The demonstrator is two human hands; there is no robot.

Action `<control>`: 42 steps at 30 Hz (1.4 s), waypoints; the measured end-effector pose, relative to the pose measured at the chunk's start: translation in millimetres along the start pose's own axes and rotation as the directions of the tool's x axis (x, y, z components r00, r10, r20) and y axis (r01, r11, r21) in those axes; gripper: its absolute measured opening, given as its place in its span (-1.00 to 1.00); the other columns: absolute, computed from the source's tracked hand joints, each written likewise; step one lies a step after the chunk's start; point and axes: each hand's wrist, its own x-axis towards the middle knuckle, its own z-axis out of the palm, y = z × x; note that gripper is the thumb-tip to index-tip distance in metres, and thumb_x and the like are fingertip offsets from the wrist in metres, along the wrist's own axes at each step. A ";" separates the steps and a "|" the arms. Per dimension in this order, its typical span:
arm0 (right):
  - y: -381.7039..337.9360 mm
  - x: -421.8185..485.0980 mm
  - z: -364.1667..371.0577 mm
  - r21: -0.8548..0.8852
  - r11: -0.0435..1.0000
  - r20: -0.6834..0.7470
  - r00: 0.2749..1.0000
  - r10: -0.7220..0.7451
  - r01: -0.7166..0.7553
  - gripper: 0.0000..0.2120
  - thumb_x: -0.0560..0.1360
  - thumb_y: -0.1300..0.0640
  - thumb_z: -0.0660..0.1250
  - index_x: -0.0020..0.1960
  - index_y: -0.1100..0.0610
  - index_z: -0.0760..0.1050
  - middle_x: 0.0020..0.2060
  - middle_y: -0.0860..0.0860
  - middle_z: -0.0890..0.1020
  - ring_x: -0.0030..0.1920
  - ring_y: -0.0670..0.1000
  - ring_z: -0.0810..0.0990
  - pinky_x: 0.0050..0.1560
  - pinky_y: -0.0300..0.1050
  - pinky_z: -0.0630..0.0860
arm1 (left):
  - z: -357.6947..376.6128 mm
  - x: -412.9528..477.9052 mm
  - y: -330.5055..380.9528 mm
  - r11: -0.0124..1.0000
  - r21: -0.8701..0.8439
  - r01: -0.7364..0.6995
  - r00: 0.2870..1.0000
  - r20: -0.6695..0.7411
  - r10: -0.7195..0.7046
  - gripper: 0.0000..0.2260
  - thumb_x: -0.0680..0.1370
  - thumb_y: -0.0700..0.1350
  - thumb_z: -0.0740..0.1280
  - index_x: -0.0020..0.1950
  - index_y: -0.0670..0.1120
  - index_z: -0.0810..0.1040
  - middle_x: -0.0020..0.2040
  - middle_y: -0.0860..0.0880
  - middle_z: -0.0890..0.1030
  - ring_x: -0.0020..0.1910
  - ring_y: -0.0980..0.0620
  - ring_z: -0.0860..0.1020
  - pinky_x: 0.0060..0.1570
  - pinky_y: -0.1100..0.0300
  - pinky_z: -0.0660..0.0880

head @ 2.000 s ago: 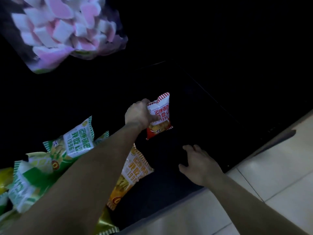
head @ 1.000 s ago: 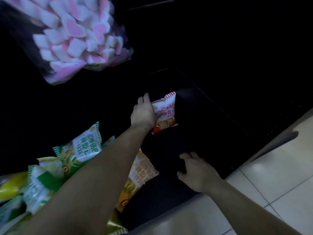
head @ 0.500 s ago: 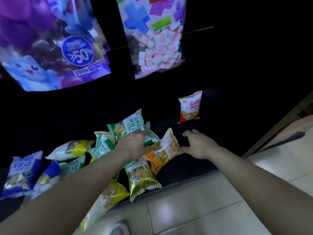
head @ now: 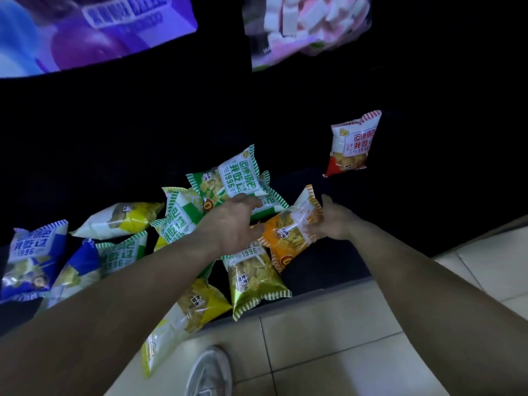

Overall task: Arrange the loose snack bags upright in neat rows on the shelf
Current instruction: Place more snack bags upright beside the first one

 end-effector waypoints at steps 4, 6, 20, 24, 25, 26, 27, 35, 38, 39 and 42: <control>7.9 11.2 1.6 0.122 0.992 -0.019 0.999 -0.029 0.031 0.04 0.27 -0.12 0.63 0.55 0.10 0.12 0.30 0.03 0.53 0.23 0.05 0.53 0.21 0.00 0.51 | 0.5 -0.9 -12.1 1.000 -0.005 0.024 1.000 -0.018 -0.024 -0.44 0.55 0.15 0.31 0.50 0.02 0.25 0.47 -0.05 0.33 0.33 -0.08 0.43 0.25 -0.04 0.44; 9.0 11.1 -1.3 0.141 0.989 -0.025 0.999 -0.041 0.044 -0.17 0.20 -0.08 0.67 0.34 0.09 0.38 0.14 0.00 0.61 0.12 0.04 0.60 0.10 0.05 0.59 | 0.0 -2.1 -13.1 1.000 0.000 0.018 0.999 -0.026 -0.018 -0.43 0.55 0.16 0.31 0.50 0.02 0.25 0.46 -0.05 0.35 0.34 -0.08 0.42 0.26 -0.04 0.44; -34.8 -75.8 -46.9 -0.305 0.941 -0.177 0.962 -0.208 0.147 -0.23 0.10 -0.26 0.61 0.10 -0.17 0.21 -0.14 -0.14 0.48 -0.21 -0.11 0.52 -0.31 -0.08 0.48 | -24.8 -27.7 11.4 0.996 0.057 -0.072 0.989 -0.125 0.079 -0.49 0.55 0.13 0.30 0.45 0.05 0.27 0.35 0.02 0.36 0.19 -0.06 0.49 0.04 0.02 0.51; -52.3 -132.5 -71.3 -0.392 0.911 -0.209 0.952 -0.225 0.129 -0.23 0.10 -0.25 0.61 0.12 -0.20 0.22 -0.16 -0.16 0.41 -0.22 -0.13 0.46 -0.29 -0.09 0.44 | -45.6 -42.5 34.4 0.998 -0.005 -0.068 0.983 -0.169 0.066 -0.43 0.52 0.16 0.33 0.48 0.06 0.24 0.37 0.02 0.37 0.21 -0.05 0.48 0.06 0.07 0.48; -56.1 -147.8 -74.3 -0.404 0.905 -0.215 0.947 -0.238 0.136 -0.24 0.10 -0.25 0.60 0.11 -0.22 0.21 -0.17 -0.16 0.41 -0.23 -0.13 0.45 -0.29 -0.08 0.43 | -50.6 -46.3 41.8 0.997 -0.025 -0.072 0.981 -0.180 0.067 -0.41 0.51 0.18 0.34 0.48 0.07 0.24 0.37 0.03 0.39 0.20 -0.03 0.48 0.06 0.09 0.47; -59.1 -166.2 -76.8 -0.417 0.898 -0.221 0.942 -0.252 0.142 -0.25 0.11 -0.25 0.61 0.10 -0.23 0.21 -0.18 -0.16 0.40 -0.23 -0.13 0.44 -0.29 -0.08 0.42 | -56.4 -52.2 51.6 0.995 -0.048 -0.090 0.977 -0.196 0.079 -0.39 0.49 0.20 0.36 0.47 0.07 0.25 0.37 0.04 0.40 0.20 -0.01 0.48 0.06 0.11 0.46; -61.2 -183.7 -77.9 -0.429 0.891 -0.226 0.938 -0.263 0.146 -0.25 0.10 -0.25 0.61 0.09 -0.24 0.20 -0.19 -0.16 0.40 -0.23 -0.13 0.44 -0.29 -0.09 0.41 | -61.6 -58.4 62.3 0.990 -0.080 -0.119 0.972 -0.212 0.099 -0.35 0.46 0.22 0.39 0.47 0.08 0.26 0.35 0.06 0.42 0.19 0.02 0.48 0.06 0.14 0.45; -49.6 -262.2 -66.8 -0.494 0.855 -0.210 0.932 -0.296 0.160 -0.21 0.05 -0.33 0.57 0.10 -0.16 0.22 -0.22 -0.16 0.45 -0.22 -0.11 0.49 -0.35 -0.08 0.38 | -71.7 -94.7 136.2 0.936 -0.180 -0.304 0.953 -0.070 0.296 -0.35 0.26 0.22 0.57 0.28 0.23 0.42 0.10 0.24 0.53 0.00 0.22 0.51 -0.11 0.27 0.45; -39.1 -268.6 -65.6 -0.461 0.874 -0.245 0.926 -0.289 0.150 -0.20 0.04 -0.35 0.55 0.10 -0.14 0.21 -0.19 -0.14 0.49 -0.23 -0.11 0.52 -0.32 -0.07 0.47 | -63.2 -91.9 154.2 0.948 -0.150 -0.279 0.960 -0.023 0.279 -0.43 0.24 0.19 0.58 0.17 0.25 0.44 -0.12 0.22 0.54 -0.23 0.26 0.51 -0.35 0.29 0.38; -36.3 -269.1 -66.0 -0.452 0.880 -0.252 0.925 -0.284 0.147 -0.17 0.05 -0.35 0.55 0.14 -0.12 0.20 -0.15 -0.13 0.52 -0.21 -0.09 0.54 -0.29 -0.06 0.51 | -61.7 -89.7 158.4 0.951 -0.150 -0.270 0.963 -0.023 0.270 -0.42 0.23 0.20 0.58 0.18 0.24 0.44 -0.14 0.22 0.53 -0.23 0.26 0.51 -0.37 0.30 0.36; -25.9 -266.4 -69.5 -0.426 0.892 -0.282 0.915 -0.288 0.150 -0.04 0.08 -0.33 0.57 0.29 -0.10 0.15 -0.01 -0.08 0.59 -0.14 -0.02 0.60 -0.18 0.00 0.57 | -58.1 -80.4 167.1 0.957 -0.132 -0.257 0.966 -0.044 0.253 -0.40 0.23 0.22 0.57 0.21 0.19 0.47 -0.15 0.22 0.52 -0.22 0.25 0.51 -0.36 0.30 0.37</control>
